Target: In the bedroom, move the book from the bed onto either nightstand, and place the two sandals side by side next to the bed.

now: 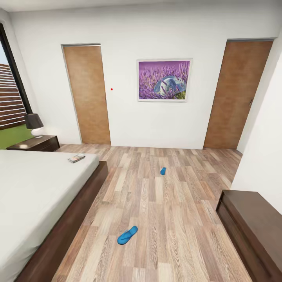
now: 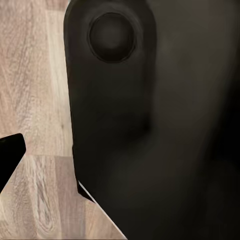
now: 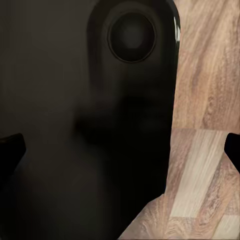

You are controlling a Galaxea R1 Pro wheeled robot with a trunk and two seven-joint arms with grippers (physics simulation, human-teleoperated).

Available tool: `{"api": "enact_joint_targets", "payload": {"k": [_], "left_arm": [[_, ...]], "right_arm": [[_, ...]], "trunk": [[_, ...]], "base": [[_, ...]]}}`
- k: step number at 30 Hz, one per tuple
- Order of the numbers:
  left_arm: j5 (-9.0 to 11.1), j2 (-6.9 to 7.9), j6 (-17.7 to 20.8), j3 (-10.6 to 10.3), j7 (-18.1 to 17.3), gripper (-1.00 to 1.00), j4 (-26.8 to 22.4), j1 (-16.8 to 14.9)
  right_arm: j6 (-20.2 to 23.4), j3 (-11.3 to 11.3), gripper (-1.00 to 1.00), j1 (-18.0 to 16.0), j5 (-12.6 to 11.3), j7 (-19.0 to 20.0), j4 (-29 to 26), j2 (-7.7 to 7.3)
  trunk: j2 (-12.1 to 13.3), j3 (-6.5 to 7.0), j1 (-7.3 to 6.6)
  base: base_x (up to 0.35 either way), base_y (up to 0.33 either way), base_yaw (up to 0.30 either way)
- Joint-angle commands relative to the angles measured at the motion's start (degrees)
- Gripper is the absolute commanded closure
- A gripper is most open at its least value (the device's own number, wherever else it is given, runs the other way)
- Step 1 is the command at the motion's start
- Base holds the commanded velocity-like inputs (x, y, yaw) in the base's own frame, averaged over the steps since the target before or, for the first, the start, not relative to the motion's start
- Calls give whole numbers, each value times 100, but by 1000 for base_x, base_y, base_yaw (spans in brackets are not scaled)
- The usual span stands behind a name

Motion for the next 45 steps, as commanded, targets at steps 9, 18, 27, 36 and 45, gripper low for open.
{"api": "enact_joint_targets", "payload": {"k": [9,18,27,36,45], "left_arm": [[-214,66,290,292,144,-100,57,296],[-218,50,324,325,132,-100,-233,342],[-104,67,358,339,147,-100,-523,337],[184,61,648,333,172,-100,-812,325],[806,55,545,309,109,-100,-4935,325]], "right_arm": [[-202,-82,-100,295,-294,-264,137,-26],[-216,-33,-100,351,-584,-253,130,-26],[-265,216,-100,351,-872,-242,-15,-33],[-176,506,-100,328,-1159,-289,-306,-140],[128,1547,-100,-340,-2557,-267,-2457,-248]], "trunk": [[-2,-3,0],[-2,-3,0],[-2,-3,0],[-2,-3,0],[-2,-3,0]], "base": [[0,0,0],[0,0,0],[0,0,0],[0,0,0],[0,0,0]]}}
